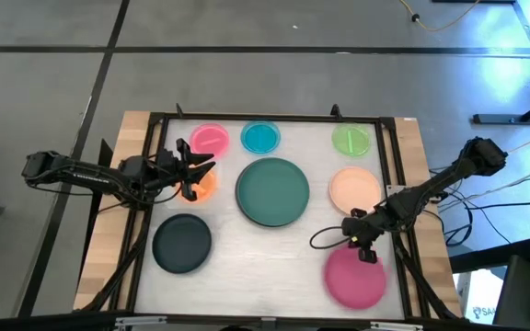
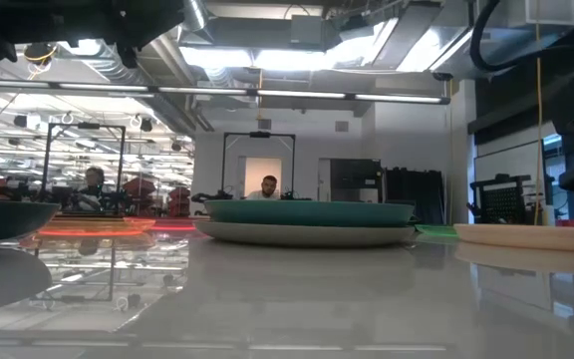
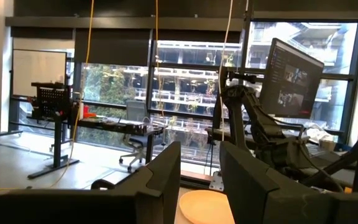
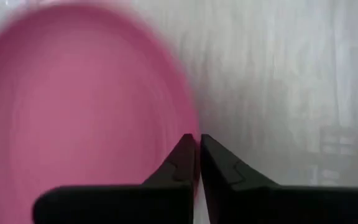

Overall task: Stack plastic plates
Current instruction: Stack the pink plate on top of the green plate

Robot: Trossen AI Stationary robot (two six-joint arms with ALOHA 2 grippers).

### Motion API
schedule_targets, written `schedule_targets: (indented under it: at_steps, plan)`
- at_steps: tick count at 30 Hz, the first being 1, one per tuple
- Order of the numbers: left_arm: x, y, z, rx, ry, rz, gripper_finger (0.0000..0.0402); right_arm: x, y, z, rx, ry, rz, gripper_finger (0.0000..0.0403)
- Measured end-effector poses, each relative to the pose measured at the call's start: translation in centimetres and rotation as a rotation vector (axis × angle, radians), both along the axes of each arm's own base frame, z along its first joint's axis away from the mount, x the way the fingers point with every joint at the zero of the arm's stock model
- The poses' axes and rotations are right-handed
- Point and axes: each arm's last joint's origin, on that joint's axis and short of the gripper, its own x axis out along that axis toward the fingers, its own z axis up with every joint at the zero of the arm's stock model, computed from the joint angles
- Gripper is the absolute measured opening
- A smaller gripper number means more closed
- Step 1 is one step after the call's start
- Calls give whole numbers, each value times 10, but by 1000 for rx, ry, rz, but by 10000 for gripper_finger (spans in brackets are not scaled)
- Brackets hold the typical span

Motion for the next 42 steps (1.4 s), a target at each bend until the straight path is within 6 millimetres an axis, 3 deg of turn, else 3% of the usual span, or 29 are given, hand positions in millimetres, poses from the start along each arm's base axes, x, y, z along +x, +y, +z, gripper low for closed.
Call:
schedule_targets:
  at_steps: [5,13,21,28,35,42]
  plan:
    - [0,0,0,0,0,0,105,4,2,9,-11,-20,-10,18]
    - [0,0,0,0,-1,0,105,34,-9,55,-54,-209,-32,7]
    - [0,0,0,0,-2,0,105,65,-48,101,-230,-425,-168,2]
    - [0,0,1,4,-4,1,105,83,-95,122,-310,-608,-427,5]
    - [0,0,0,5,-4,2,105,97,-137,115,-386,-622,-548,5]
    - [0,0,1,5,-4,2,105,122,-162,84,-378,-567,-557,5]
